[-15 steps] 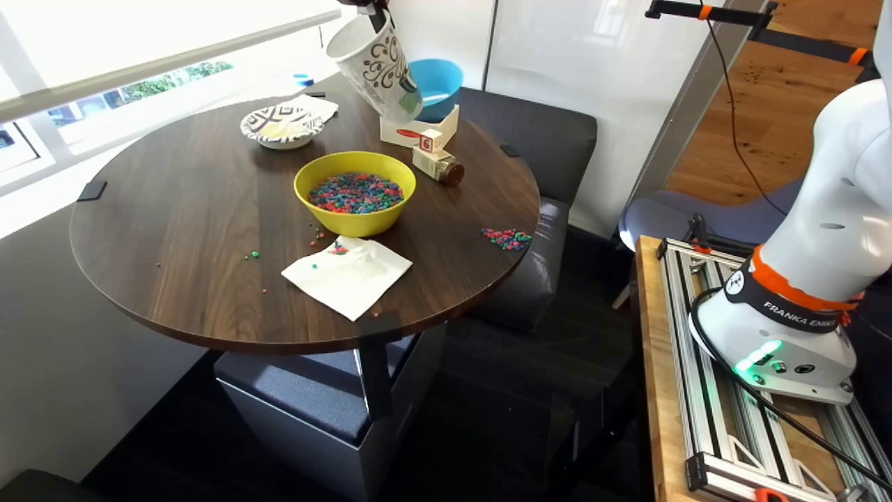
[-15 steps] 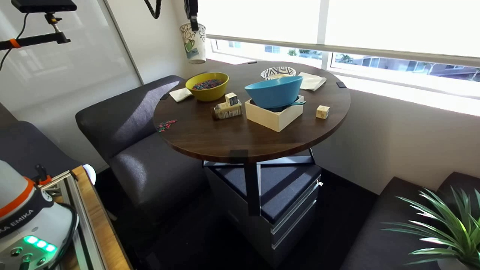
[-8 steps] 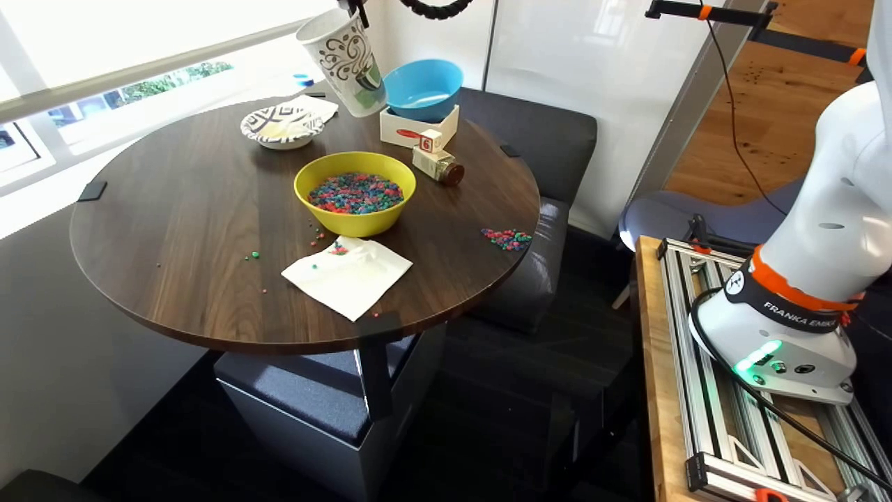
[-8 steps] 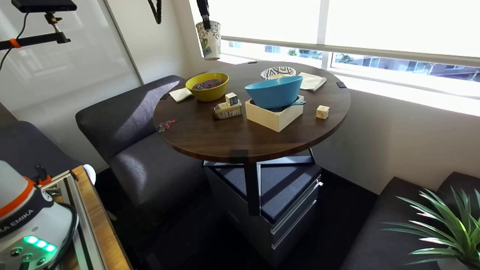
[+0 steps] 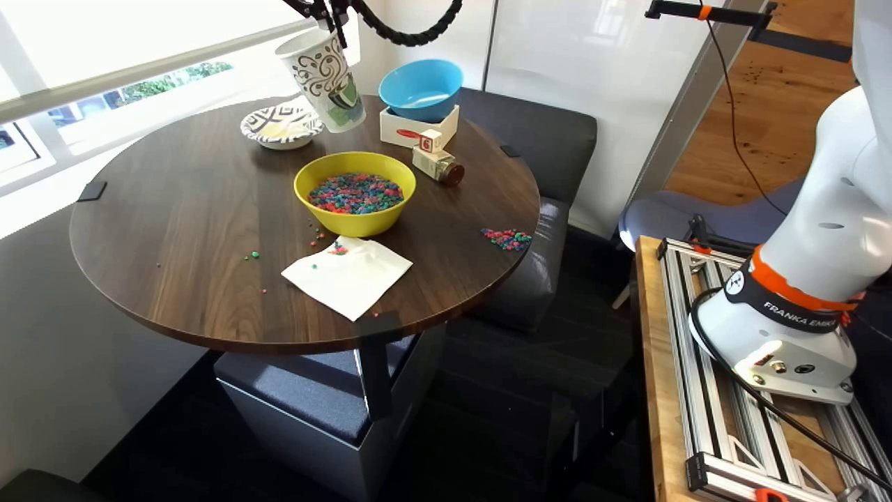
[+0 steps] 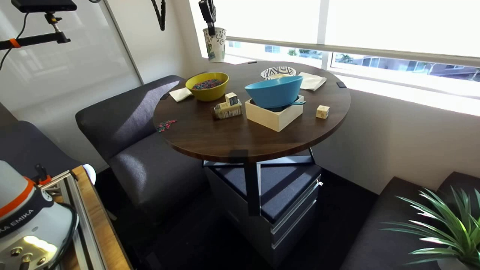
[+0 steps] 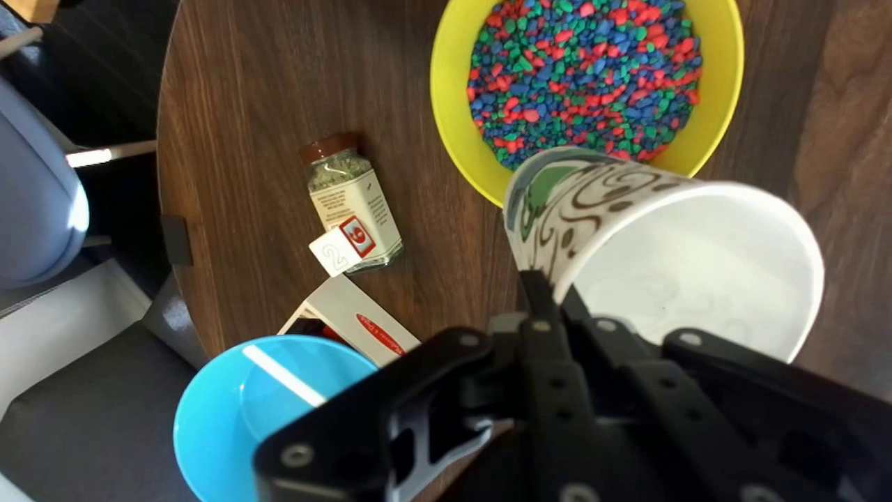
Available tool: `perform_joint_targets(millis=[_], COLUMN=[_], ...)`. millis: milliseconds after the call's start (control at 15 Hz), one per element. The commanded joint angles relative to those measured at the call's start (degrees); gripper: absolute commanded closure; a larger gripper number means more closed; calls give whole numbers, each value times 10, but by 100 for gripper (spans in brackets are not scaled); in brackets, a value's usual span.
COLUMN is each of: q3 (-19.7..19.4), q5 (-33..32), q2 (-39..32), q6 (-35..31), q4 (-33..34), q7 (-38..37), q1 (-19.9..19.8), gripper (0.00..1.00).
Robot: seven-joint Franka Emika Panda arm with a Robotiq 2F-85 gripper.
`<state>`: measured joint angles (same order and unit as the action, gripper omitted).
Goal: Pick up the styrofoam cup and pour its content in the yellow bowl before putting it down on the table
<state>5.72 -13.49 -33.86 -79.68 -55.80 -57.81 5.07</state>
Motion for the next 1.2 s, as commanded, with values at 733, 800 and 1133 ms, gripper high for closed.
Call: perform_joint_targets(millis=[733,800,1133], q3=[-15,-18,-28], q5=[65,56,19], q2=[-100,-108,-126], q6=[-350,-355,-335], q4=[5,6,7], q7=[-305,-308,-302], q1=[15,20,43], gripper=[99,99,99])
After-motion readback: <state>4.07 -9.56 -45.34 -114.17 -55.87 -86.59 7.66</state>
